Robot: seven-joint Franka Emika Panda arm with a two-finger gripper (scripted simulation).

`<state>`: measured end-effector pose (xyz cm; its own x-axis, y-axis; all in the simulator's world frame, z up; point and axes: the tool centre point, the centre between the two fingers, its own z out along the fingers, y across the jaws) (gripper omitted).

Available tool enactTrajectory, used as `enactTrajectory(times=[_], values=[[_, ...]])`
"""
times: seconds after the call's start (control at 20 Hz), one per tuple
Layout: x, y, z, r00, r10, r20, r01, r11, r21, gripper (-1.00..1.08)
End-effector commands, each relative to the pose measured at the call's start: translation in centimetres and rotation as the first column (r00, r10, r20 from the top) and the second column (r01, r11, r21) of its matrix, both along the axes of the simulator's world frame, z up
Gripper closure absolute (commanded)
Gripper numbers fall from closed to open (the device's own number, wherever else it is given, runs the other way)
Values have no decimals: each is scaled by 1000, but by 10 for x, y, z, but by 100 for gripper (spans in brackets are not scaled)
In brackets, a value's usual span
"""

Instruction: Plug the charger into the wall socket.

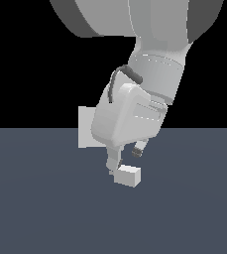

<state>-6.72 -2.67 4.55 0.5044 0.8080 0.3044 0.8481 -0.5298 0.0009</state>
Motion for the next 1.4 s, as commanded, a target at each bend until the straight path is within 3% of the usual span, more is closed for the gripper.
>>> enactTrajectory(times=[0.0,0.45,0.5,1.35], values=[[-1,0,-12,1000,0,-1,0,1000,0,-92],[0,0,-34,1000,0,-1,0,1000,0,-92],[0,0,-34,1000,0,-1,0,1000,0,108],[0,3,-29,999,-38,0,38,999,0,108]])
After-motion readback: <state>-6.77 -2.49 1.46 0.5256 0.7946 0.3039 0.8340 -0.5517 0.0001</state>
